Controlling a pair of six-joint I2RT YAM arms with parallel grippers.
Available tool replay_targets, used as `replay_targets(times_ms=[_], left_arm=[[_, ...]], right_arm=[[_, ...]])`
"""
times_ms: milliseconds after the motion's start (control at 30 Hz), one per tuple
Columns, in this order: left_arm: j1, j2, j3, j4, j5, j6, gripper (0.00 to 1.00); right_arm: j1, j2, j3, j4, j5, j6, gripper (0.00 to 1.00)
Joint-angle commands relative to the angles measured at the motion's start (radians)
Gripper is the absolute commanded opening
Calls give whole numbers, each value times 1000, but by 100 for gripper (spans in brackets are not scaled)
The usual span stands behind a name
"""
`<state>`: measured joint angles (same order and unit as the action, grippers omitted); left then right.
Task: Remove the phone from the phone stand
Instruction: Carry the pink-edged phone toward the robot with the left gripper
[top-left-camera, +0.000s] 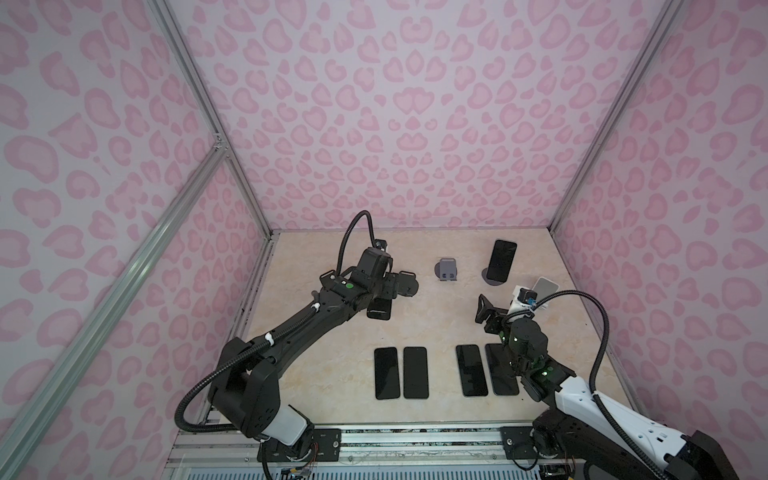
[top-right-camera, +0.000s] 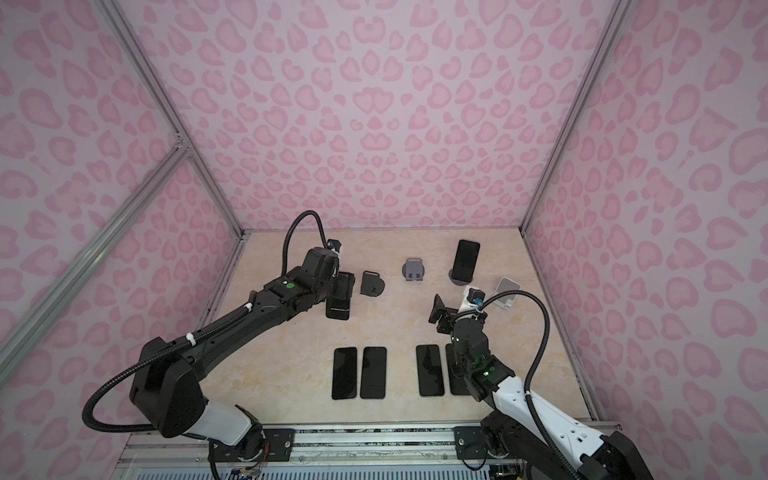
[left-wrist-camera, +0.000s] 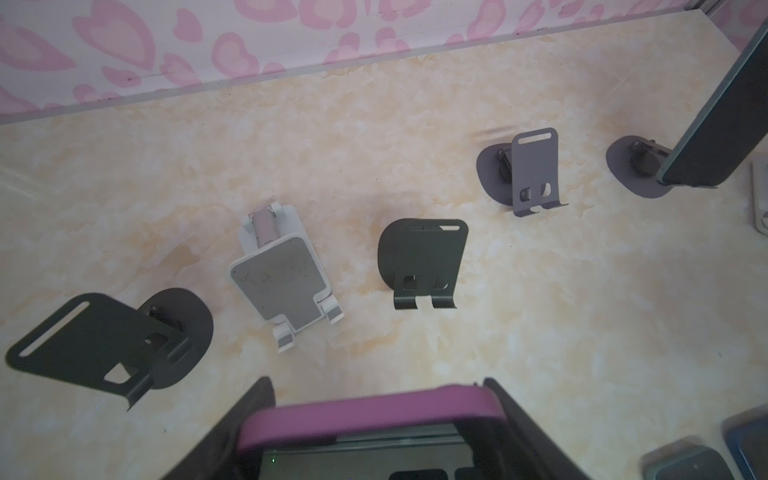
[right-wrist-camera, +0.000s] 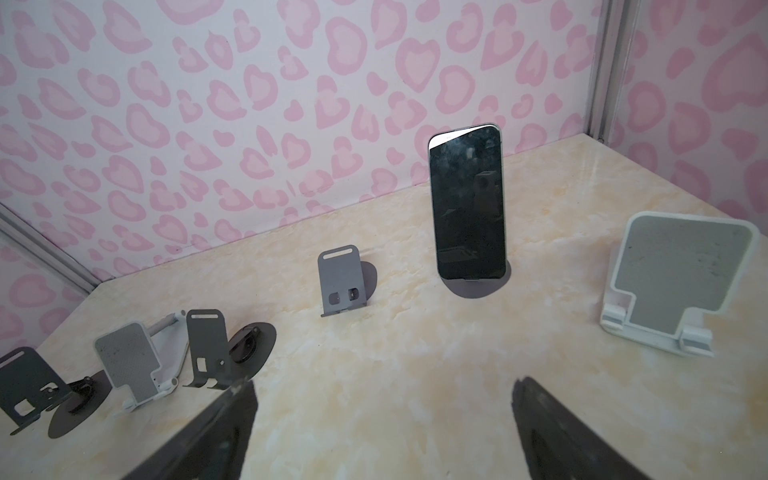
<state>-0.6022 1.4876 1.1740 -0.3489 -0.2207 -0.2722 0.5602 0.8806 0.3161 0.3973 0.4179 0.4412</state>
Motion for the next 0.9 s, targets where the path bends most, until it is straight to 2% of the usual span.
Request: replay_targets(times_ms=[0,267,500,867], left_arm=[[1,-63,-47,13,-18,-30,51],[2,-249,-190,-19,-48,-80,50],[4,-421,-268,-120,-99,-111,50],[6,-556,-374,-205,-134,-171,49]], right_arm=[[1,4,5,22,-11,-9,98],[1,25,6,32,-14,-7,98],[1,31,8,34,-18,-3,98],[1,22,0,35,-18,11,98]])
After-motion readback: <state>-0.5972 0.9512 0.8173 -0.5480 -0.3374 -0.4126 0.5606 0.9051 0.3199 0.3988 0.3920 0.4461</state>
